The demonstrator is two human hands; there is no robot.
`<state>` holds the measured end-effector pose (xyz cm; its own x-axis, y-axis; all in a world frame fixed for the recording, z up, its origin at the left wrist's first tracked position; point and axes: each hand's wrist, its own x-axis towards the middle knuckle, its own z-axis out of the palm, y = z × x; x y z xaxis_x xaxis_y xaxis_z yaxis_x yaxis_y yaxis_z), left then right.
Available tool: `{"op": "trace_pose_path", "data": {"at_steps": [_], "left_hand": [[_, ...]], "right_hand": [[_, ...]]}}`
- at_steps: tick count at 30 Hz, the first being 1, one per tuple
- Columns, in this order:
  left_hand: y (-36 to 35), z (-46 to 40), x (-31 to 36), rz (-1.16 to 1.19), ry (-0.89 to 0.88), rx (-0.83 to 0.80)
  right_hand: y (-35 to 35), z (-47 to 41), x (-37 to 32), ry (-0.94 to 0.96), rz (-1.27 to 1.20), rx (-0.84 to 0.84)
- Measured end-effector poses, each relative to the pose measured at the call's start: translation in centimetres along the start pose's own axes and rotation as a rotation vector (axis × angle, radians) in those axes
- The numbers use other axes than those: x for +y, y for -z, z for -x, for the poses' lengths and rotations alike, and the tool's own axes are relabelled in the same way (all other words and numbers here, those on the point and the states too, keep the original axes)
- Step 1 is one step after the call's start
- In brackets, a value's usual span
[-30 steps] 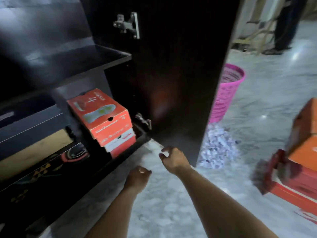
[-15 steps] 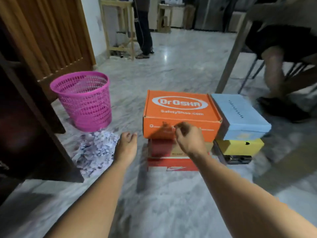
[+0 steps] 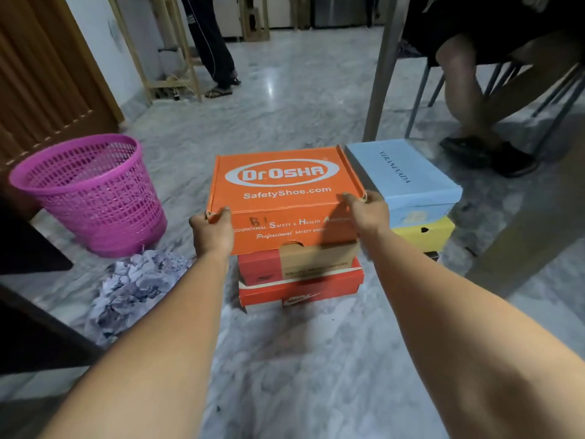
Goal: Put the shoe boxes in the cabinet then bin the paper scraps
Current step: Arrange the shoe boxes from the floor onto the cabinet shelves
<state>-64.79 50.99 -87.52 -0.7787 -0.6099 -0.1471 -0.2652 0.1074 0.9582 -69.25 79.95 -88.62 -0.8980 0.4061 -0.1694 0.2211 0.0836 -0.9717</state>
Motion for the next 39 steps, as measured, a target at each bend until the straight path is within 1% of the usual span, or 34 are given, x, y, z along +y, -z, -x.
{"op": "trace_pose_path", "data": {"at_steps": [2, 3, 5, 7, 9, 11, 14, 16, 18, 19, 21, 23, 26, 29, 31, 35, 37, 39], "left_hand": [[0.2, 0.5, 0.0, 0.020, 0.020, 0.069], [0.4, 0.9, 0.1, 0.033, 0.042, 0.074], [1.2, 2.2, 0.2, 0.082, 0.121, 0.032], [3.1, 3.9, 0.8, 0.119, 0.198, -0.018], [5.9, 5.5, 1.4, 0.092, 0.219, -0.071], [9.4, 7.7, 2.0, 0.012, 0.258, -0.128], [16.3, 12.5, 3.4, -0.048, 0.368, -0.131], [21.9, 16.6, 5.3, -0.062, 0.436, -0.071], [27.7, 20.9, 7.1, -0.008, 0.582, 0.007], [30.5, 23.2, 8.0, 0.026, 0.651, 0.056], [36.5, 27.4, 10.0, 0.106, 0.758, 0.203], [42.0, 31.3, 12.1, 0.131, 0.795, 0.323], [49.5, 36.4, 14.1, 0.164, 0.824, 0.482], [55.9, 39.7, 14.2, 0.221, 0.819, 0.618], [59.4, 40.1, 14.8, 0.231, 0.785, 0.731], [65.6, 37.8, 16.2, 0.216, 0.651, 0.946], [68.2, 36.0, 16.4, 0.206, 0.590, 1.005], [70.5, 34.2, 15.5, 0.206, 0.577, 1.073]], "right_hand": [[0.5, 1.8, -0.7, 0.003, -0.028, 0.051], [0.9, 2.4, -0.8, -0.017, -0.018, 0.071], [1.7, 3.6, -0.7, -0.056, -0.003, 0.110], [2.3, 5.7, -1.4, -0.064, -0.040, 0.157], [2.7, 8.4, -2.8, -0.067, -0.024, 0.157], [3.1, 11.5, -4.3, -0.067, 0.031, 0.175], [3.5, 17.6, -7.4, -0.086, 0.069, 0.154], [3.5, 22.6, -10.1, -0.097, 0.102, 0.088], [3.7, 28.0, -12.8, -0.122, 0.157, -0.018], [3.8, 30.6, -13.9, -0.126, 0.195, -0.076], [3.3, 36.0, -17.2, -0.118, 0.287, -0.200], [2.3, 40.9, -20.8, -0.094, 0.331, -0.330], [-1.1, 47.7, -25.2, -0.032, 0.393, -0.475], [-5.2, 52.9, -27.3, -0.049, 0.436, -0.651], [-9.0, 56.3, -29.6, 0.030, 0.449, -0.731], [-18.1, 62.0, -33.9, 0.165, 0.371, -0.831], [-22.7, 63.6, -34.3, 0.204, 0.411, -0.902], [-27.9, 64.3, -33.4, 0.195, 0.445, -1.003]]}}
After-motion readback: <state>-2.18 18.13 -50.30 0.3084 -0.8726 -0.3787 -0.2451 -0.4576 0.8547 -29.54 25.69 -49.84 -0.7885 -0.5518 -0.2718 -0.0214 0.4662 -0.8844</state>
